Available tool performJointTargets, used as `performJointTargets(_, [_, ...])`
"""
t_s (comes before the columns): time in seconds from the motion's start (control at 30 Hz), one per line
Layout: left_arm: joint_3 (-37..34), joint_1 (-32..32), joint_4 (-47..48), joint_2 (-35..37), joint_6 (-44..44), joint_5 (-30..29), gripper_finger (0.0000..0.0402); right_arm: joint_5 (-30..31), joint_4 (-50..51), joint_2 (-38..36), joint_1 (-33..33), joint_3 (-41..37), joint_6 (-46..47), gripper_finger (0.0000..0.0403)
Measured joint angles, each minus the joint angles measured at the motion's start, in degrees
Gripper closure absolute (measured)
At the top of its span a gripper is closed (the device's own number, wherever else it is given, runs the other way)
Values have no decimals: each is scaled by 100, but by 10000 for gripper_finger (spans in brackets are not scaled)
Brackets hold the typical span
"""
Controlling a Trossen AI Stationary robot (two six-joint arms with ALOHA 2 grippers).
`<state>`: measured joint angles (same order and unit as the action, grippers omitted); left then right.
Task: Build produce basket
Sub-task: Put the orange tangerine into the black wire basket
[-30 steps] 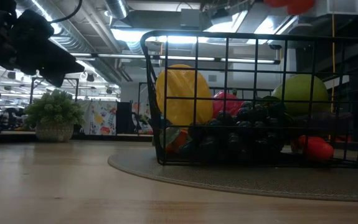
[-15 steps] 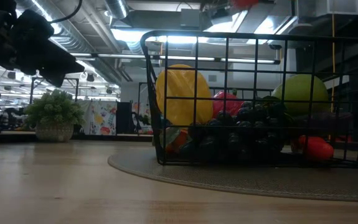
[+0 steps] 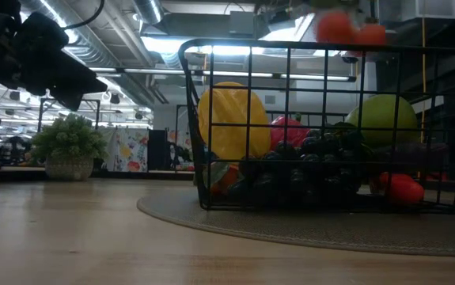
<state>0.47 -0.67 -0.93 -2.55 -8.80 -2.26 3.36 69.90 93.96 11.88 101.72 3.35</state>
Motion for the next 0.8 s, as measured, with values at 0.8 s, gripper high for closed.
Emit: performJointTargets(0.8, [0, 0, 2, 0, 0, 0, 245, -1540, -1875, 2, -22, -1126, -236, 403])
